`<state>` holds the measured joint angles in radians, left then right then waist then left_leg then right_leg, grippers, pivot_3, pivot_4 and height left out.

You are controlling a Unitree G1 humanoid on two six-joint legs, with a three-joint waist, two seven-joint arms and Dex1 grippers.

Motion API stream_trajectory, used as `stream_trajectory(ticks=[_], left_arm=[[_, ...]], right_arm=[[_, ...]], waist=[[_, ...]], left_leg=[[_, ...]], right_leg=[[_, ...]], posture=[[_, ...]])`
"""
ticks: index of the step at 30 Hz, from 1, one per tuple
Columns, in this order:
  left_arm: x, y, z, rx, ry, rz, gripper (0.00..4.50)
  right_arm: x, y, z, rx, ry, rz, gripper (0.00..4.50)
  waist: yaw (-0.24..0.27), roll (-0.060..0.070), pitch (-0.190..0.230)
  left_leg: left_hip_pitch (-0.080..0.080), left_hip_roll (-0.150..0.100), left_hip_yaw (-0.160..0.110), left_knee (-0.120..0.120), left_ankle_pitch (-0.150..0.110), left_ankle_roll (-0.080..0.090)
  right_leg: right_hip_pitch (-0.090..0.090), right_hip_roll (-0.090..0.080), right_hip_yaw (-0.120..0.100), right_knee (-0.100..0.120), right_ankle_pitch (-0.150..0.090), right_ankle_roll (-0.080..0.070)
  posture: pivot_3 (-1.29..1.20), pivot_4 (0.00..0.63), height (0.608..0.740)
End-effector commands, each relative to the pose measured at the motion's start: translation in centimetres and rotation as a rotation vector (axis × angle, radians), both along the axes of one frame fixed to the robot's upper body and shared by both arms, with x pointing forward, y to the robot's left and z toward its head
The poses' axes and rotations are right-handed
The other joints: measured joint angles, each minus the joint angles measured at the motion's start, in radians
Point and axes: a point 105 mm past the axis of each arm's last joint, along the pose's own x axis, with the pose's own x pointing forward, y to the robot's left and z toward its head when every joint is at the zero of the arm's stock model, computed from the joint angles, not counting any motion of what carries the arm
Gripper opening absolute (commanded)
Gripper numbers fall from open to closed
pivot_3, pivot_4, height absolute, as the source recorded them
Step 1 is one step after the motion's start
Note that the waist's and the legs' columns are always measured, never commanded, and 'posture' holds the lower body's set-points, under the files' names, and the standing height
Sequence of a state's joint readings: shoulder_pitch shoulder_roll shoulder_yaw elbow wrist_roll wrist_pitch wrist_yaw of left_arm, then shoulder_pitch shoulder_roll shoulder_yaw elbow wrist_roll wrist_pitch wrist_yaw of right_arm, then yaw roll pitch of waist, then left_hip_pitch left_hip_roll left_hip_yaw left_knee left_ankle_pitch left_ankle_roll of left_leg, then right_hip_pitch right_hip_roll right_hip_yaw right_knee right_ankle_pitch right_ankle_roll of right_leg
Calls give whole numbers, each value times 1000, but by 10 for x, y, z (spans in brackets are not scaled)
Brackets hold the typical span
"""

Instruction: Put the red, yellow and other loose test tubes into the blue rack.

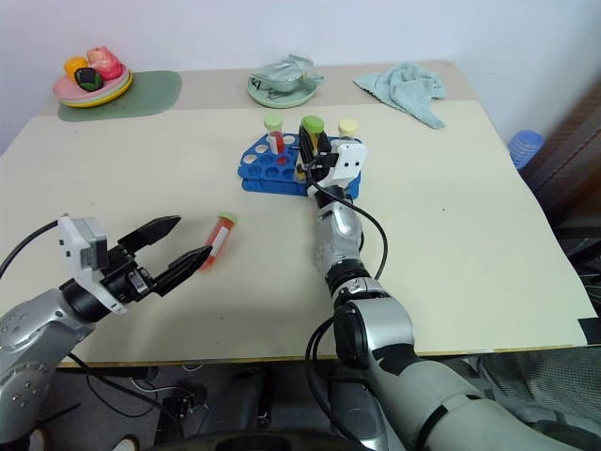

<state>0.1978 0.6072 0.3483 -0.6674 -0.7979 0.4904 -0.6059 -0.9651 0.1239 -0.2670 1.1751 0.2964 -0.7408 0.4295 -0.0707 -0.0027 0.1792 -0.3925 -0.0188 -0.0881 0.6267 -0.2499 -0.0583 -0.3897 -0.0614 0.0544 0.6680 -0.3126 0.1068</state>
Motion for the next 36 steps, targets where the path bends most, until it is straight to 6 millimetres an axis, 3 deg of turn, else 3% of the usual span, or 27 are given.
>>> stream_trajectory(ticks=[1, 16, 28, 33, 35, 36], left_arm=[[-5, 1, 11, 13, -43, 0, 4500], [-11, 1, 18, -6, -80, 12, 4500], [-18, 8, 29, 9, -78, 40, 4500], [-18, 5, 29, -1, -70, 37, 4500], [-16, 3, 28, -13, -68, 38, 4500], [-15, 3, 28, -16, -68, 38, 4500]], right_arm=[[3, -1, 2, -13, 1, -16, 799], [8, -16, -14, -112, 65, -127, 799], [1, -19, -32, -115, 91, -178, 799], [-4, -18, -32, -95, 65, -177, 3101], [-6, -18, -29, -92, 43, -179, 4272], [-6, -18, -28, -93, 37, -180, 4446]], waist=[[0, 0, 0], [2, -1, 0], [4, -1, -1], [1, -1, -1], [0, 0, 0], [0, 0, 0]], left_leg=[[0, 0, 0, 0, 0, 0], [0, 0, 0, 1, 0, 0], [0, -1, -1, 1, 0, 0], [0, -1, -1, 1, 0, 0], [0, -1, -1, 0, 0, 0], [0, -1, -1, 0, 0, 0]], right_leg=[[0, 0, 0, 0, 0, 0], [1, 0, 0, 0, 0, 0], [2, 0, 0, 0, 0, 0], [2, 0, 0, -1, 0, 0], [1, 0, 0, -1, 0, 0], [1, 0, 0, 0, 0, 0]], posture=[[0, 150, 740], [0, 150, 740], [0, 150, 740], [0, 150, 740], [0, 150, 740], [0, 150, 740]])
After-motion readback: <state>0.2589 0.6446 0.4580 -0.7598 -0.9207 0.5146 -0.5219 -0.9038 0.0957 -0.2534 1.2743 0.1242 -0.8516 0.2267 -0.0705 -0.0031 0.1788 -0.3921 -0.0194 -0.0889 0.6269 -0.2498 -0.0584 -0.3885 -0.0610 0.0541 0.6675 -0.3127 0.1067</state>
